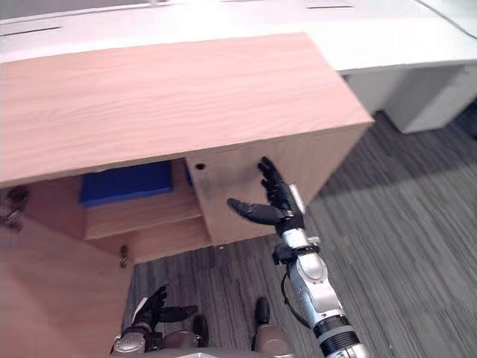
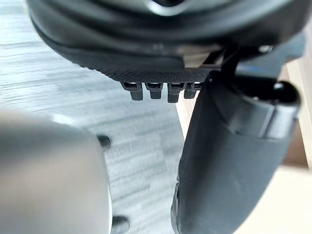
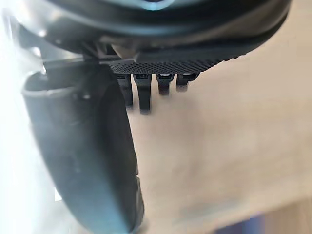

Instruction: Walk over to the cabinet, pick up the folder, carry it to the office cabinet, place the folder inside the office cabinet, then close the office cabinet door

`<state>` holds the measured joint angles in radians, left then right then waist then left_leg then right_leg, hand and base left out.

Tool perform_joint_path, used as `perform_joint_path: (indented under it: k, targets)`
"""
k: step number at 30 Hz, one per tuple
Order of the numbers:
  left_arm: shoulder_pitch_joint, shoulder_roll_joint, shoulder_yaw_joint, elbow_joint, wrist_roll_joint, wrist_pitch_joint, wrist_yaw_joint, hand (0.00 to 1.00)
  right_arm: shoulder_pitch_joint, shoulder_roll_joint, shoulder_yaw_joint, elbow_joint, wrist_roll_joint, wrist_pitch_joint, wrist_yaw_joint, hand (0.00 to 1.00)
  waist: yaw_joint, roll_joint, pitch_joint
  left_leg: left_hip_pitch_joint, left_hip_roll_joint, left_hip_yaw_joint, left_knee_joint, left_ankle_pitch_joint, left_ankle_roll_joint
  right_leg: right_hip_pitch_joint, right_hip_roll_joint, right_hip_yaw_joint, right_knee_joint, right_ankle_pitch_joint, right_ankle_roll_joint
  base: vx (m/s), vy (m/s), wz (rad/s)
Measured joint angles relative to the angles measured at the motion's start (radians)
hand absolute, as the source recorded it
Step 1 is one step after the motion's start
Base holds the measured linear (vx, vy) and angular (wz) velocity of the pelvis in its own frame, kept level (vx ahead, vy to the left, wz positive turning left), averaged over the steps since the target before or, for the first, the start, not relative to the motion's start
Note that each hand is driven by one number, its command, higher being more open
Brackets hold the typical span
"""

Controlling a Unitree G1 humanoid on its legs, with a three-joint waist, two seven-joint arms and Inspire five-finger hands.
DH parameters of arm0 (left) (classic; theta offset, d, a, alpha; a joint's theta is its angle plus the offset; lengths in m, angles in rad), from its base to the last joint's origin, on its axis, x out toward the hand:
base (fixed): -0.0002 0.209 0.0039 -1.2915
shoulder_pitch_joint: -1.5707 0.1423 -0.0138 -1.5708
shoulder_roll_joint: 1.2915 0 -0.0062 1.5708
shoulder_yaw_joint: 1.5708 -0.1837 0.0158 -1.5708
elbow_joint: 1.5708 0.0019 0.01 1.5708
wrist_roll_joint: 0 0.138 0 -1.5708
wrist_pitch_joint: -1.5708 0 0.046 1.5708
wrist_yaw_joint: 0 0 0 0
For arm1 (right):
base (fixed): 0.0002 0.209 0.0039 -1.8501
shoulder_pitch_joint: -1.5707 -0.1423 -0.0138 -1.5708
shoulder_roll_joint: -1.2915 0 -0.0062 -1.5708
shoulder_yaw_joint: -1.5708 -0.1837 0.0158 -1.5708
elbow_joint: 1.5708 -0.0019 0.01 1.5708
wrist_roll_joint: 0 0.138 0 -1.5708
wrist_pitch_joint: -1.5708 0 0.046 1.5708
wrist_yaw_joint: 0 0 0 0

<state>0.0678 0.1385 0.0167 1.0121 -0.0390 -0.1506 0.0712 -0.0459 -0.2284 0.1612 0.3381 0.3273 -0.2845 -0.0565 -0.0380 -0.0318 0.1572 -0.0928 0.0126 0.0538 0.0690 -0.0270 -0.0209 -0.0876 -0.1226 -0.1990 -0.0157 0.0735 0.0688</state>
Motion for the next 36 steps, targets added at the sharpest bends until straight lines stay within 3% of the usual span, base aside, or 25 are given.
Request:
perform_joint_path:
  k: [3,8,17,24,27,28,32,36]
  targets:
    - [0.0,-0.002,0.01,-0.006,-0.004,0.001,0.003,1.0,-0.015,-0.006,-0.001,0.075,-0.041,0.036,-0.03,1.0,0.013,0.005,0.003,0.0,-0.007,-0.066,-0.063,0.046,0.001,0.004,-0.001,-0.06,-0.002,-0.009,-0.001,-0.05,-0.043,0.74]
    - [0.064,-0.021,0.058,-0.12,-0.077,-0.004,0.008,1.0,-0.01,0.02,0.005,0.224,-0.135,0.11,-0.017,1.0,0.094,0.026,0.01,0.015,-0.003,-0.205,-0.157,0.13,-0.016,0.054,0.0,-0.214,-0.001,-0.042,0.003,0.01,-0.066,0.93]
    - [0.134,-0.003,0.255,-0.274,-0.277,-0.032,0.014,1.0,-0.004,0.05,0.001,0.454,-0.26,0.137,0.014,1.0,0.201,0.049,0.01,-0.003,-0.067,-0.48,-0.156,0.16,-0.017,0.169,-0.037,-0.491,0.033,-0.116,0.007,0.08,-0.013,0.97]
    - [0.202,0.069,0.438,-0.431,-0.357,-0.038,0.015,1.0,-0.031,0.072,0.002,0.51,-0.281,0.148,0.009,1.0,0.281,0.049,0.01,-0.01,-0.086,-0.545,-0.156,0.167,-0.015,0.19,-0.047,-0.496,0.037,-0.137,0.003,-0.01,0.002,0.35]
    - [0.198,0.138,0.51,-0.432,-0.381,-0.04,0.018,1.0,-0.043,0.084,0.003,0.51,-0.281,0.148,0.006,1.0,0.286,0.049,0.01,-0.012,-0.086,-0.552,-0.156,0.17,-0.016,0.189,-0.047,-0.496,0.041,-0.143,0.006,-0.06,-0.028,0.09]
    - [0.189,0.196,0.53,-0.435,-0.395,-0.043,0.022,1.0,-0.046,0.084,0.003,0.51,-0.281,0.148,0.005,1.0,0.288,0.049,0.011,-0.014,-0.086,-0.561,-0.156,0.173,-0.017,0.189,-0.046,-0.497,0.046,-0.148,0.007,-0.07,-0.036,0.15]
    - [0.168,0.331,0.532,-0.515,-0.395,-0.057,0.036,1.0,-0.047,0.079,0.003,0.506,-0.279,0.148,0.007,1.0,0.293,0.047,0.026,-0.022,-0.077,-0.563,-0.161,0.173,-0.021,0.177,-0.039,-0.485,0.056,-0.162,0.009,-0.1,-0.041,0.03]
    - [0.125,0.389,0.521,-0.62,-0.392,-0.09,0.033,1.0,-0.032,0.079,0.004,0.495,-0.277,0.149,0.018,1.0,0.291,0.044,0.037,-0.03,-0.06,-0.527,-0.162,0.171,-0.026,0.15,-0.029,-0.437,0.066,-0.161,0.008,-0.07,-0.026,-0.21]
